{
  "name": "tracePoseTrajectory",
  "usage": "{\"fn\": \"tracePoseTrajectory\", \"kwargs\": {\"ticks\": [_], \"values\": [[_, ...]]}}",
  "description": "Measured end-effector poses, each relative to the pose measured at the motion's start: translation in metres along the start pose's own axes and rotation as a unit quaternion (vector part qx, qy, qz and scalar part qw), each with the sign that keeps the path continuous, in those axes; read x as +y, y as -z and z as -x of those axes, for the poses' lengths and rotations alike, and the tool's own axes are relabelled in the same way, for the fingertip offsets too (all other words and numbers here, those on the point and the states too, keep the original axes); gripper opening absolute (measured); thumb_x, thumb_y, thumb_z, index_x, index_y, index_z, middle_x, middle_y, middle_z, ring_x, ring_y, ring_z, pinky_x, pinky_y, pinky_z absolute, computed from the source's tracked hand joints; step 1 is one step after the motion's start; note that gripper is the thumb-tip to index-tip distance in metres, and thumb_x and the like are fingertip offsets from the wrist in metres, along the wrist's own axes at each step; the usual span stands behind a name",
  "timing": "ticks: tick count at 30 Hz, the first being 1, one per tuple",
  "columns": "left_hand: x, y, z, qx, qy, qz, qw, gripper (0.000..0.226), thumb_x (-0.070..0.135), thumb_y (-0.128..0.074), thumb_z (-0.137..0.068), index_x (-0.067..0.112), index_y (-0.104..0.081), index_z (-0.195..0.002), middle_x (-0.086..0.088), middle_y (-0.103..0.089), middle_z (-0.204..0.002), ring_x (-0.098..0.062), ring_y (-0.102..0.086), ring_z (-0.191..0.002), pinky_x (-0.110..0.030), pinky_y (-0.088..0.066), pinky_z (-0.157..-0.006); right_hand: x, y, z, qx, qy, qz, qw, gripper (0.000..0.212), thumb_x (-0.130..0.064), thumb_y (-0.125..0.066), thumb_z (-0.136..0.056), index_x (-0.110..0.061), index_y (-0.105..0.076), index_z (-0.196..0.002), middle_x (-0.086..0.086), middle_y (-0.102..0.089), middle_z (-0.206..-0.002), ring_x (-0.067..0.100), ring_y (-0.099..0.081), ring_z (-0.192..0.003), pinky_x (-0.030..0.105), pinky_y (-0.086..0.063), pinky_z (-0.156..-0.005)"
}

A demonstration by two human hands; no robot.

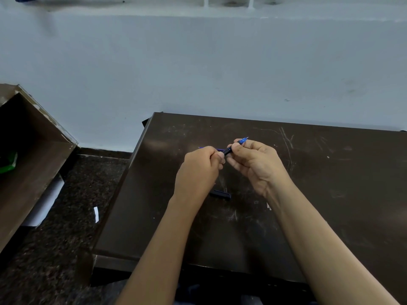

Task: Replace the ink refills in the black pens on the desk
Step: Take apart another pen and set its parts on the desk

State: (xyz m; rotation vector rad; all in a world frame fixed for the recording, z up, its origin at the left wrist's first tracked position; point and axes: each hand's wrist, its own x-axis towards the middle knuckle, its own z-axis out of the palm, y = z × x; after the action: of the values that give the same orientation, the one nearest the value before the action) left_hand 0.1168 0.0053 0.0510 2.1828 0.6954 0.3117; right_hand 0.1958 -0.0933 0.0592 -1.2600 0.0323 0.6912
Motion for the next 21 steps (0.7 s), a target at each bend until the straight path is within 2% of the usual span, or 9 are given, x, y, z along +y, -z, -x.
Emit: {"fn": "tracePoseTrajectory", "kwargs": {"ticks": [1,3,5,6,8,11,15,17,21], "values": [[0.001,0.001,0.0,-0.005,0.006,0.011,1.0,0.026,0.02,-0.043,-0.098,0.013,-0.067,-0.09,-0.004,-0.072,-0.085,-0.01,-0.062,-0.069,-0.013,-0.05,-0.065,-0.001,0.001,0.0,-0.012,-0.003,0.0,1.0,0.008,0.0,-0.061,-0.087,-0.007,-0.064,-0.085,0.01,-0.066,-0.088,0.017,-0.066,-0.077,0.023,-0.058,-0.072],[0.003,0.002,0.0,-0.046,0.028,0.034,0.998,0.027,0.022,-0.04,-0.099,0.015,-0.065,-0.091,0.001,-0.07,-0.085,-0.004,-0.055,-0.065,-0.007,-0.043,-0.056,-0.003,0.005,-0.001,-0.046,-0.016,-0.012,0.999,0.012,-0.001,-0.057,-0.09,-0.011,-0.064,-0.092,0.006,-0.068,-0.094,0.015,-0.065,-0.082,0.022,-0.056,-0.077],[0.005,0.002,0.0,-0.109,0.044,0.069,0.991,0.029,0.026,-0.037,-0.101,0.018,-0.065,-0.094,0.007,-0.068,-0.083,-0.006,-0.055,-0.07,-0.011,-0.041,-0.06,-0.007,0.008,-0.002,-0.09,-0.034,-0.044,0.994,0.02,-0.001,-0.051,-0.093,-0.013,-0.064,-0.103,0.004,-0.068,-0.106,0.014,-0.064,-0.091,0.025,-0.054,-0.08],[0.006,0.001,0.0,-0.133,0.05,0.09,0.986,0.03,0.027,-0.036,-0.101,0.021,-0.064,-0.092,0.009,-0.067,-0.081,-0.008,-0.055,-0.072,-0.018,-0.042,-0.065,-0.009,0.009,-0.002,-0.113,-0.04,-0.059,0.991,0.023,-0.001,-0.048,-0.094,-0.014,-0.063,-0.106,0.003,-0.068,-0.109,0.013,-0.065,-0.096,0.024,-0.055,-0.079],[0.006,0.001,0.001,-0.154,0.057,0.122,0.979,0.03,0.027,-0.037,-0.101,0.024,-0.064,-0.088,0.01,-0.067,-0.079,-0.008,-0.052,-0.068,-0.027,-0.042,-0.067,-0.012,0.01,-0.001,-0.142,-0.045,-0.08,0.986,0.026,0.0,-0.045,-0.094,-0.014,-0.063,-0.107,0.001,-0.071,-0.105,0.011,-0.068,-0.097,0.022,-0.055,-0.073],[0.004,0.002,0.0,-0.139,0.054,0.146,0.978,0.027,0.023,-0.041,-0.1,0.02,-0.067,-0.091,0.009,-0.067,-0.079,-0.005,-0.053,-0.068,-0.023,-0.043,-0.07,-0.011,0.01,0.0,-0.132,-0.025,-0.079,0.988,0.021,0.001,-0.051,-0.09,-0.008,-0.065,-0.103,0.003,-0.074,-0.094,0.012,-0.071,-0.087,0.021,-0.057,-0.067],[0.004,0.005,0.002,-0.111,0.044,0.119,0.986,0.025,0.019,-0.045,-0.098,0.016,-0.069,-0.093,0.001,-0.071,-0.085,-0.004,-0.058,-0.07,-0.019,-0.046,-0.072,-0.003,0.009,-0.001,-0.084,0.009,-0.056,0.995,0.013,0.0,-0.061,-0.084,-0.008,-0.067,-0.092,0.002,-0.074,-0.079,0.015,-0.069,-0.08,0.025,-0.057,-0.079],[0.004,0.006,0.002,-0.095,0.034,0.088,0.991,0.024,0.018,-0.046,-0.098,0.015,-0.069,-0.096,-0.002,-0.072,-0.089,-0.007,-0.061,-0.074,-0.017,-0.048,-0.072,0.001,0.007,-0.001,-0.065,0.025,-0.044,0.997,0.011,-0.001,-0.064,-0.082,-0.009,-0.068,-0.089,0.003,-0.072,-0.075,0.016,-0.067,-0.078,0.027,-0.055,-0.081],[0.001,0.005,0.004,-0.053,0.007,0.027,0.998,0.022,0.02,-0.047,-0.096,0.016,-0.069,-0.099,-0.001,-0.072,-0.087,-0.011,-0.065,-0.08,-0.023,-0.05,-0.075,0.007,0.006,-0.003,-0.052,0.028,-0.003,0.998,0.016,-0.012,-0.076,-0.071,-0.012,-0.071,-0.086,0.007,-0.073,-0.084,0.021,-0.066,-0.092,0.031,-0.051,-0.089]]}}
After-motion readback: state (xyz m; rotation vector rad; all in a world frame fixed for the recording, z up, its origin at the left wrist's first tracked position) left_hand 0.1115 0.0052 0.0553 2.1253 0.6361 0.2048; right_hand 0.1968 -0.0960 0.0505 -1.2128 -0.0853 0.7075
